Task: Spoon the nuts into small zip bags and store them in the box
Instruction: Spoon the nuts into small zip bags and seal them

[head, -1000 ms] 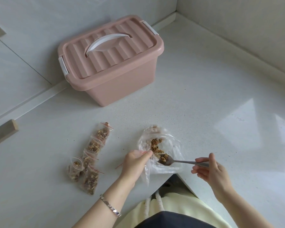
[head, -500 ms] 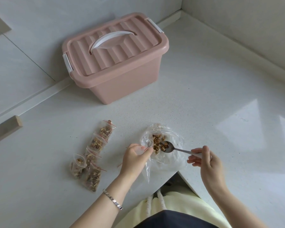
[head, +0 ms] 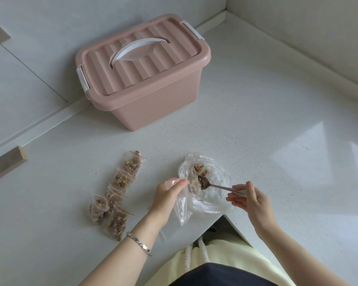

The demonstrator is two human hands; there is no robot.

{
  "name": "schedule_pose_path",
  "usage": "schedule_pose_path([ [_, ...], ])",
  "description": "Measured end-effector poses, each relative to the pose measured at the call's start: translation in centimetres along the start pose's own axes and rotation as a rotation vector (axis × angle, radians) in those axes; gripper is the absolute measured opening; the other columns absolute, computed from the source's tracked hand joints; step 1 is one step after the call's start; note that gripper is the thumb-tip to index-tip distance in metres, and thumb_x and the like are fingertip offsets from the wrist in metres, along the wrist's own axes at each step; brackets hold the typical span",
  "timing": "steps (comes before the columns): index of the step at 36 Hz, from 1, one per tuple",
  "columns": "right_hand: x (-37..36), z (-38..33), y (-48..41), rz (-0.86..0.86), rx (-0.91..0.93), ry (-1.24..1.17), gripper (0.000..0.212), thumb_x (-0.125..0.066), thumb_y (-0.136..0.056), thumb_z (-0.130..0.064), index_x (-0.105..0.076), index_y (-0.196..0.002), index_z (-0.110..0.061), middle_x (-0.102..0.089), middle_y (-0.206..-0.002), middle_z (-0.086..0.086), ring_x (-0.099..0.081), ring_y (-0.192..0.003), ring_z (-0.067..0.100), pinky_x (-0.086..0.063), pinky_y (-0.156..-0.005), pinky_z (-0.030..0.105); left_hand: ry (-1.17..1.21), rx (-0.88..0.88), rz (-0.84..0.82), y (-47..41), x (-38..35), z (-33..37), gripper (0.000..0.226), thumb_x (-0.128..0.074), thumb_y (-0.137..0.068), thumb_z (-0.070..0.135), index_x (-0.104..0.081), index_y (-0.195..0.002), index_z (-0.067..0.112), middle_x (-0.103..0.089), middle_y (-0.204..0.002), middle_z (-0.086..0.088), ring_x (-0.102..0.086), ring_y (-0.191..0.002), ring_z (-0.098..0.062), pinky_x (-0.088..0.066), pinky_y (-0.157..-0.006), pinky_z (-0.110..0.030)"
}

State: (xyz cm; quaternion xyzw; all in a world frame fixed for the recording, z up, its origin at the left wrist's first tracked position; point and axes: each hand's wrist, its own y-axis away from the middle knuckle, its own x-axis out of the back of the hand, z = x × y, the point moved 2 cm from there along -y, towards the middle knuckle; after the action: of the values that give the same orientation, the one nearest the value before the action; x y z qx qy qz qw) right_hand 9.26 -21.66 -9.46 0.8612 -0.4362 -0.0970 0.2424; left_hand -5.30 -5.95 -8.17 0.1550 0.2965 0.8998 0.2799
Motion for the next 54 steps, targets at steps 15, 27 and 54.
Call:
schedule_pose_path([
  [15, 2.1, 0.7, 0.3, 0.0, -0.253, -0.4, 0.046, -0.028, -0.099, -0.037, -0.057, -0.089, -0.003, -0.069, -0.064, 0.011, -0.07, -0.063, 0.019, -0.057, -0.057, 0.021, -0.33, -0.161, 0.027, 0.2, 1.1, -0.9, 0.016, -0.069, -0.08, 0.028, -0.058, -0.092, 0.028, -0.054, -0.109, 0.01, -0.051, -0.096, 0.006, -0.036, -0.08, -0.01],
  [27, 0.9, -6.5, 2.2, -0.054, 0.1, -0.11, 0.052, -0.036, -0.083, -0.049, -0.062, -0.079, -0.004, -0.069, -0.062, 0.013, -0.068, -0.061, 0.024, -0.054, -0.055, 0.022, -0.673, -0.577, 0.184, 1.3, 0.2, 0.9, 0.042, -0.079, -0.069, 0.025, -0.061, -0.105, 0.013, -0.055, -0.087, 0.013, -0.048, -0.094, -0.013, -0.037, -0.087, -0.028],
  [54, -0.4, -2.7, 0.4, 0.116, 0.204, 0.204, 0.03, -0.037, -0.097, -0.027, -0.061, -0.079, -0.023, -0.069, -0.074, 0.003, -0.067, -0.068, 0.009, -0.056, -0.068, 0.021, -0.47, -0.124, -0.036, -1.6, -1.3, 0.3, 0.027, -0.071, -0.079, 0.027, -0.06, -0.102, 0.016, -0.024, -0.151, 0.004, -0.022, -0.139, -0.011, -0.019, -0.097, -0.016],
])
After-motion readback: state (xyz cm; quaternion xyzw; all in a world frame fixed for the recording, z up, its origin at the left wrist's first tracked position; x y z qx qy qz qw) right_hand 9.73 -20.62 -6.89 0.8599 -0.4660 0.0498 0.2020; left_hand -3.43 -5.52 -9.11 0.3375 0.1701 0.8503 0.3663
